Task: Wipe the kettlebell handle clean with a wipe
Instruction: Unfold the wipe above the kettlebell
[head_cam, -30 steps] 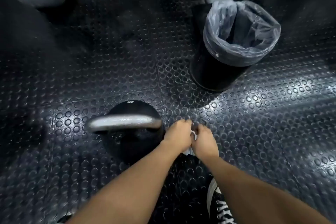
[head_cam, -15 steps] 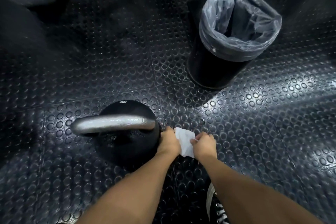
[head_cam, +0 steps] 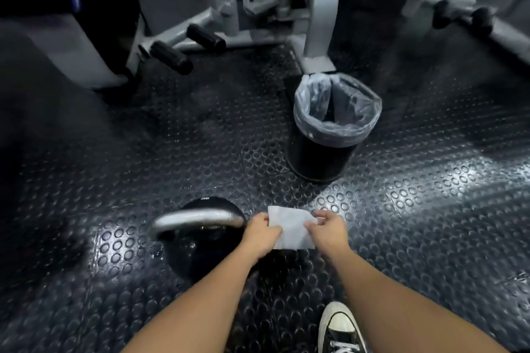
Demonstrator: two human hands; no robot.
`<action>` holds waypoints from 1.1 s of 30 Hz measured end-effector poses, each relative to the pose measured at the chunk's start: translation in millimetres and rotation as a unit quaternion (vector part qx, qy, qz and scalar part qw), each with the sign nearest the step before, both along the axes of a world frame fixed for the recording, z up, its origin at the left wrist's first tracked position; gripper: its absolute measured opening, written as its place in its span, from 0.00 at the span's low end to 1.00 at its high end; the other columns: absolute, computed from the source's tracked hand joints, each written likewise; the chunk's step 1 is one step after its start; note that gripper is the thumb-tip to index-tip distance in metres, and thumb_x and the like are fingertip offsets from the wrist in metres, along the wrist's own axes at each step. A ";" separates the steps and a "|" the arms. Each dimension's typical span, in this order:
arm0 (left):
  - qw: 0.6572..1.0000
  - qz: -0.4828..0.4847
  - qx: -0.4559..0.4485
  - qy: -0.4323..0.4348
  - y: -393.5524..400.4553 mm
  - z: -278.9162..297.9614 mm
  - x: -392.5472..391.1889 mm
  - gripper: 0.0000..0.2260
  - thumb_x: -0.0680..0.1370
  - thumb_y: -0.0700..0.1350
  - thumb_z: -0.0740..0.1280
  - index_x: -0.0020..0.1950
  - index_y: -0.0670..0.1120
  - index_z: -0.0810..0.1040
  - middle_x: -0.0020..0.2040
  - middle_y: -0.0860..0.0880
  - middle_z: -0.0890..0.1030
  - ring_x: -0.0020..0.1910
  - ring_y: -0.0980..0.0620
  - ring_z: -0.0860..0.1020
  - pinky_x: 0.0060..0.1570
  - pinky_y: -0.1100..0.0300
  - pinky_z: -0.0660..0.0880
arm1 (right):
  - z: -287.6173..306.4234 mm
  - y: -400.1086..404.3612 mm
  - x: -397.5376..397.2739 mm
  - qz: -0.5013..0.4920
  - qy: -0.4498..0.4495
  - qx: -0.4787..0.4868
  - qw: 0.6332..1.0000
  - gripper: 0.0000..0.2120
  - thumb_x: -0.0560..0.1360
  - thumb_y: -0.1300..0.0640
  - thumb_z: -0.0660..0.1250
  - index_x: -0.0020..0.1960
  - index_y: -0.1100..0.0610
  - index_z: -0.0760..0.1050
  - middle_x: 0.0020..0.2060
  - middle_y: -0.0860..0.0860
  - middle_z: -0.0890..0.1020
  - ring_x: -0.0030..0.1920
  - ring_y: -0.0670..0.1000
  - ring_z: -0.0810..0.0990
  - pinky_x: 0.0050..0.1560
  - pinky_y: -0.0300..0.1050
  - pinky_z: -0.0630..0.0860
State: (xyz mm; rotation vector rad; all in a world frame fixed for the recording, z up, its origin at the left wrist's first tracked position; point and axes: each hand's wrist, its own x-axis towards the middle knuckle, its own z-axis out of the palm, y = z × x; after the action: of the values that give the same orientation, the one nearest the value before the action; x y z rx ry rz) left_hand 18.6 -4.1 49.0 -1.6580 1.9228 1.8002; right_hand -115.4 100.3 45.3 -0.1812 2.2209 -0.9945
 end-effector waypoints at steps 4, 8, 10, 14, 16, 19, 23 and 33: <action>0.998 0.004 0.025 0.064 6.3 33.2 1.5 0.05 0.83 0.41 0.71 0.50 0.50 0.84 0.45 0.51 0.88 0.45 0.50 0.86 0.46 0.59 0.83 | 33.8 7.8 -5.5 -0.048 -0.004 -0.053 0.997 0.05 0.75 0.59 0.72 0.48 0.57 0.78 0.37 0.51 0.82 0.33 0.48 0.78 0.32 0.39 0.71; 0.996 -0.011 -0.053 0.067 0.8 59.4 -2.4 0.15 0.85 0.53 0.69 0.46 0.44 0.84 0.40 0.50 0.83 0.40 0.51 0.79 0.40 0.57 0.73 | 59.0 12.8 -12.1 -0.062 0.003 -0.087 0.994 0.03 0.75 0.58 0.72 0.44 0.56 0.79 0.35 0.51 0.82 0.33 0.50 0.76 0.37 0.47 0.76; 0.993 -0.019 -0.107 0.043 -7.3 69.3 -8.2 0.16 0.85 0.53 0.69 0.43 0.43 0.80 0.38 0.48 0.78 0.38 0.51 0.74 0.37 0.56 0.67 | 63.7 11.5 -18.8 -0.082 -0.003 -0.087 0.993 0.04 0.74 0.57 0.73 0.42 0.55 0.80 0.35 0.51 0.83 0.35 0.52 0.78 0.43 0.52 0.79; 0.987 -0.042 -0.157 0.012 -26.1 87.2 -17.5 0.18 0.84 0.49 0.70 0.36 0.45 0.72 0.33 0.49 0.71 0.33 0.51 0.68 0.32 0.57 0.62 | 72.7 2.0 -28.7 -0.102 -0.010 -0.098 0.990 0.04 0.74 0.57 0.72 0.43 0.56 0.79 0.35 0.52 0.83 0.36 0.54 0.79 0.42 0.54 0.79; 0.988 -0.039 -0.150 0.011 -27.0 99.0 -15.1 0.17 0.83 0.50 0.72 0.37 0.42 0.79 0.33 0.47 0.76 0.35 0.51 0.72 0.34 0.57 0.67 | 82.0 3.2 -27.2 -0.101 -0.008 -0.091 0.991 0.04 0.75 0.57 0.71 0.44 0.57 0.79 0.35 0.53 0.82 0.36 0.54 0.79 0.42 0.54 0.79; 0.990 -0.014 -0.142 0.016 -26.2 105.4 -11.5 0.15 0.81 0.50 0.74 0.40 0.41 0.83 0.36 0.43 0.82 0.37 0.50 0.76 0.37 0.57 0.72 | 99.6 -0.6 -23.9 -0.080 0.008 -0.082 0.993 0.07 0.76 0.55 0.69 0.49 0.59 0.78 0.38 0.53 0.82 0.38 0.54 0.79 0.41 0.50 0.77; 0.984 0.005 -0.175 0.025 -26.6 117.2 -14.7 0.10 0.79 0.46 0.75 0.41 0.41 0.85 0.37 0.42 0.85 0.36 0.50 0.79 0.38 0.56 0.78 | 113.5 -14.8 -20.8 -0.051 0.047 -0.078 0.995 0.03 0.76 0.57 0.68 0.45 0.55 0.76 0.37 0.48 0.79 0.42 0.53 0.79 0.42 0.45 0.75; 0.971 -0.073 -0.227 0.031 -1.2 134.5 -31.0 0.22 0.81 0.47 0.73 0.28 0.46 0.73 0.27 0.52 0.75 0.29 0.57 0.71 0.29 0.67 0.70 | 121.8 -31.5 -0.8 -0.007 0.038 -0.109 0.993 0.10 0.73 0.57 0.65 0.33 0.53 0.74 0.31 0.50 0.78 0.35 0.52 0.75 0.35 0.49 0.73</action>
State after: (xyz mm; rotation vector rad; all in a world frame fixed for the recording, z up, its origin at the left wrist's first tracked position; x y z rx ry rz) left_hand -12.4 -5.2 183.6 -1.5187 2.5569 1.4513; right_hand -116.2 68.9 167.1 -0.3051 2.1801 -1.2571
